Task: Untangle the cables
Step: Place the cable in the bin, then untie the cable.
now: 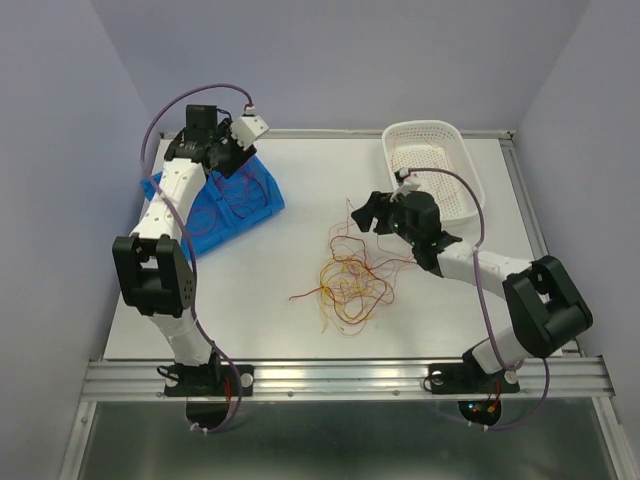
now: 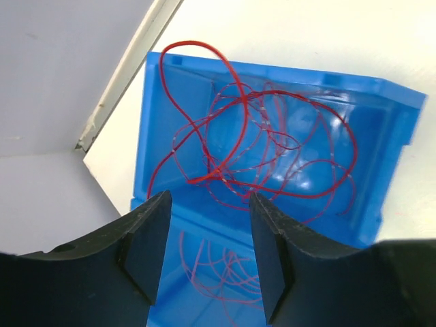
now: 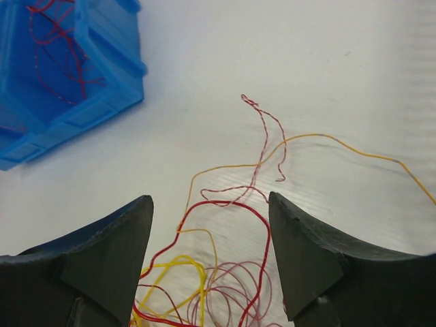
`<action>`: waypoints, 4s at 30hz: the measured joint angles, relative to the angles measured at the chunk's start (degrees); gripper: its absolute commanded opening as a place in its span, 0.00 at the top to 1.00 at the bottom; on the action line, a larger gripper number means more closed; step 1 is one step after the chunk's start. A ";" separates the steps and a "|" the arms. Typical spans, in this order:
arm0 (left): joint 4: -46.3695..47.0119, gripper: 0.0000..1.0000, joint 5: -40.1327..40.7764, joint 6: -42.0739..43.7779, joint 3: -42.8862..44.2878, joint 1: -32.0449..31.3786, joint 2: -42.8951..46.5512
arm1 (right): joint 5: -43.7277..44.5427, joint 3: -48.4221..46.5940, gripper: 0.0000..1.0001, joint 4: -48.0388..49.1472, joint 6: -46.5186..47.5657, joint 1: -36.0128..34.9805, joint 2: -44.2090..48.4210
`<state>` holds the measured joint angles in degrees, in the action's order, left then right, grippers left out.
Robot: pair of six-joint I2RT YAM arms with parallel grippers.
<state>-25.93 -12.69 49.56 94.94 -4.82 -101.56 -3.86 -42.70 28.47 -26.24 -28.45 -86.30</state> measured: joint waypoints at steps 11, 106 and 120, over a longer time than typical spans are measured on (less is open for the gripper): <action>14.23 0.39 -11.21 -8.09 -22.75 -11.78 16.83 | 11.08 -5.57 0.31 -19.98 8.07 -1.99 0.90; 73.53 1.00 -38.36 -42.93 -37.31 -21.88 10.23 | -17.51 -58.69 0.99 -12.85 5.81 -5.07 2.19; 45.18 1.00 -28.72 -31.71 -36.35 -12.46 2.08 | 10.25 -51.47 0.99 -4.24 15.69 -5.07 21.14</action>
<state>19.25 -41.41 17.85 58.59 -17.28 -99.48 6.39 -94.17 24.23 -10.55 -33.52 -65.17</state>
